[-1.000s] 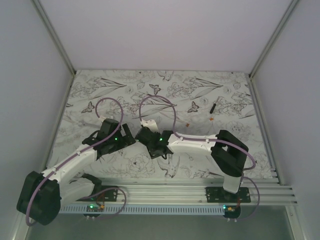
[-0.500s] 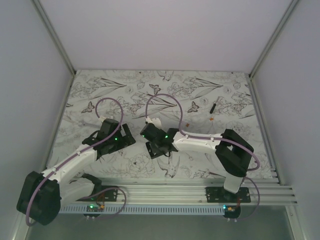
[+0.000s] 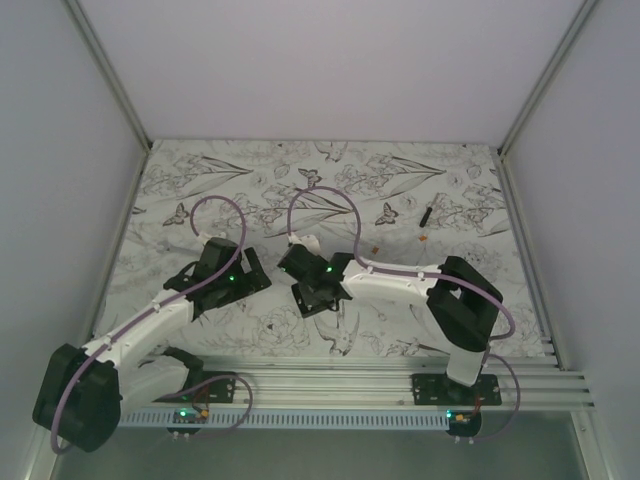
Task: Snap on the fuse box
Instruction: Install the fuse at the fuse box base.
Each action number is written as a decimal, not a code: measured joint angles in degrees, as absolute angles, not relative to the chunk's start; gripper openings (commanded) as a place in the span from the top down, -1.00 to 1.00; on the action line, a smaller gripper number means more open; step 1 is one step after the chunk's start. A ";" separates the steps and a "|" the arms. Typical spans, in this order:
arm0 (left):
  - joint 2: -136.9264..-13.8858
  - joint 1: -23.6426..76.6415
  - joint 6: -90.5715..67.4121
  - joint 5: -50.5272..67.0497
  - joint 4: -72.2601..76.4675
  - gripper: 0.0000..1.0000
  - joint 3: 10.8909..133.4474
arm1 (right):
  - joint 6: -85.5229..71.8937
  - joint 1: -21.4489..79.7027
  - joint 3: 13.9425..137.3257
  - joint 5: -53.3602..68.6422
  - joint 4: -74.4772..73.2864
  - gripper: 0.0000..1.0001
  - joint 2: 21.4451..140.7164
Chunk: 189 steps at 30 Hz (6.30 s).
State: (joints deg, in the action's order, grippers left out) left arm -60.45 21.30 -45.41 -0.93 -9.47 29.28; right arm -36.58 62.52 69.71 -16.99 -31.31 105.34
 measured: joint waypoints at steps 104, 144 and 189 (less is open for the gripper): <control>-56.95 21.32 -45.58 -0.93 -10.35 -0.99 28.53 | -32.16 56.73 72.75 -6.90 -49.91 1.00 105.10; -56.93 21.32 -45.82 -0.93 -10.35 -0.99 28.53 | -33.36 58.37 70.11 -10.00 -46.92 0.41 101.95; -56.93 21.32 -45.82 -0.93 -10.35 -0.99 28.51 | -35.73 57.17 69.41 -5.63 -42.65 1.00 102.10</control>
